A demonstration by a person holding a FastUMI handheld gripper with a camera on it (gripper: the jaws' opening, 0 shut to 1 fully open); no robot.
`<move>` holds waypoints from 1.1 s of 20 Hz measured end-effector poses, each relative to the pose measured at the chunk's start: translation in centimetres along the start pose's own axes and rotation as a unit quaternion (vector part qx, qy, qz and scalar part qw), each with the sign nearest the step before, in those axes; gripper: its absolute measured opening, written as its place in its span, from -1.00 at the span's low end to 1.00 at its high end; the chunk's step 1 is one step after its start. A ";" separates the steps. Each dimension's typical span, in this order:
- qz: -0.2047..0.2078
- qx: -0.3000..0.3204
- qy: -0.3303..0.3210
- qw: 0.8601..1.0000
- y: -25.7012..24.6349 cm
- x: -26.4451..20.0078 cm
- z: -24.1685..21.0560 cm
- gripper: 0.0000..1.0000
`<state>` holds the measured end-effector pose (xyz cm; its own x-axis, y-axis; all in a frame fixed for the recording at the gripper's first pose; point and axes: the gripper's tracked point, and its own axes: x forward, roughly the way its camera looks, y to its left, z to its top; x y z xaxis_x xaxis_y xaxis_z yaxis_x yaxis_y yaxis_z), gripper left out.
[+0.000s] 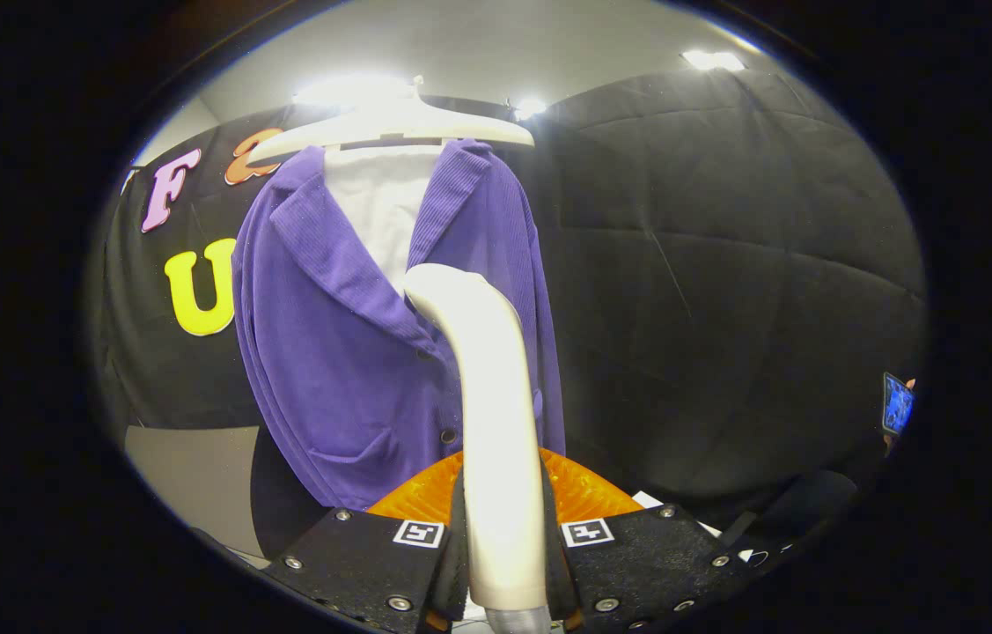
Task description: Iron the clothes twice with a garment steamer, once on the left side and once on the right side.
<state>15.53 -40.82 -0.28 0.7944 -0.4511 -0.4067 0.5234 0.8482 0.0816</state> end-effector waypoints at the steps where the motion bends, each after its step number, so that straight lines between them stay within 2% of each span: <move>1: -0.001 0.006 -0.011 1.000 -0.1 0.0 0.9 -0.31; 13: -0.019 0.018 -0.094 0.995 0.7 4.0 8.4 -0.32; 22: -0.027 -0.021 -0.073 0.997 0.4 7.0 5.9 -0.32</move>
<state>23.11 -45.27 2.24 0.8038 -0.5290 -0.2722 0.5554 0.8312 0.0247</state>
